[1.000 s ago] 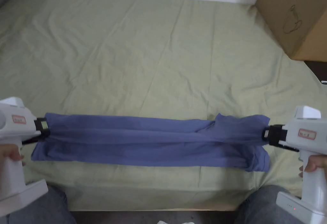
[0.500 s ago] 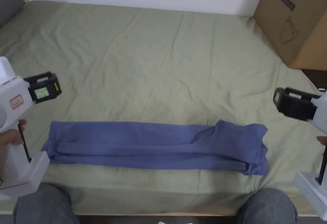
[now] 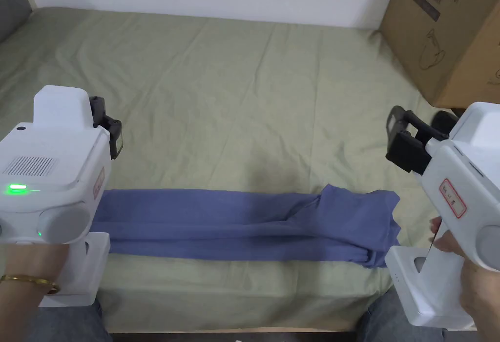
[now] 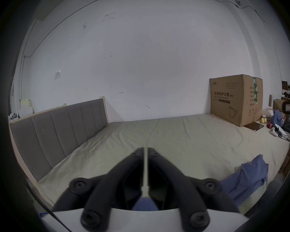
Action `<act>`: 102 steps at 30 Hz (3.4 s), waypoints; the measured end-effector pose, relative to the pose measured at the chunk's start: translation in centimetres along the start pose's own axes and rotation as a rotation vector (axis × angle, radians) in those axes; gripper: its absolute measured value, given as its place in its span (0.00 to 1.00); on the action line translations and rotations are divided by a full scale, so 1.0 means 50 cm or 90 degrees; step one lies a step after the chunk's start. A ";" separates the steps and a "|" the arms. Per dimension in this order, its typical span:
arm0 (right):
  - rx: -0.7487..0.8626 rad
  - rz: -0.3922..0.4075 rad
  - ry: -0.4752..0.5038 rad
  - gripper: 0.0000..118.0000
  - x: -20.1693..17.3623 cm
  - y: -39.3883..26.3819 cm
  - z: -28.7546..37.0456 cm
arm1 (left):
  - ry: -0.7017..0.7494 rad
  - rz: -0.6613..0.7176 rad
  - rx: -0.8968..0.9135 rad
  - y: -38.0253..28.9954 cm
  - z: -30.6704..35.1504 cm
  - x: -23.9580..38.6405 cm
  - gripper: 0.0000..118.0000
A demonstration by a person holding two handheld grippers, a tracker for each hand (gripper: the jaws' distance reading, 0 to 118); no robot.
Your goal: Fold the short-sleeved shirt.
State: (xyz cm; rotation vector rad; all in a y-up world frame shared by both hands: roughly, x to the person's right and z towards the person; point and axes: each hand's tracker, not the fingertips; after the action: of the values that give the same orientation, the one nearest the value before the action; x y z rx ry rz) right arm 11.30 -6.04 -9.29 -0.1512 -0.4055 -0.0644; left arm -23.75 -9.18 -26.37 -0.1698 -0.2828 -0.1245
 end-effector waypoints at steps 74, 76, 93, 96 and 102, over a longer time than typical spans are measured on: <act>-0.102 -0.026 0.006 0.00 0.025 -0.040 -0.053 | -0.347 0.179 -0.441 0.042 -0.170 0.117 0.03; -0.107 -0.033 -0.004 0.00 0.042 -0.044 -0.042 | -0.378 0.185 -0.471 0.025 -0.195 0.189 0.03; -0.126 -0.033 -0.108 0.00 0.159 -0.061 0.031 | -0.383 0.041 -0.632 -0.214 -0.278 0.551 0.69; -0.130 -0.033 -0.103 0.00 0.162 -0.065 0.022 | -0.406 0.128 -0.572 -0.142 -0.271 0.501 0.69; -0.131 -0.038 -0.070 0.00 0.132 -0.072 0.006 | -0.321 0.052 -0.329 -0.013 -0.212 0.412 0.12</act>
State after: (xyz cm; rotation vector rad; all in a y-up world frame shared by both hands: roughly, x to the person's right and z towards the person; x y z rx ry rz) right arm 16.89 -9.74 -5.92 -0.3460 -0.5134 -0.1573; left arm -1.41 -13.76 -30.41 -0.7305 -0.7439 -0.0705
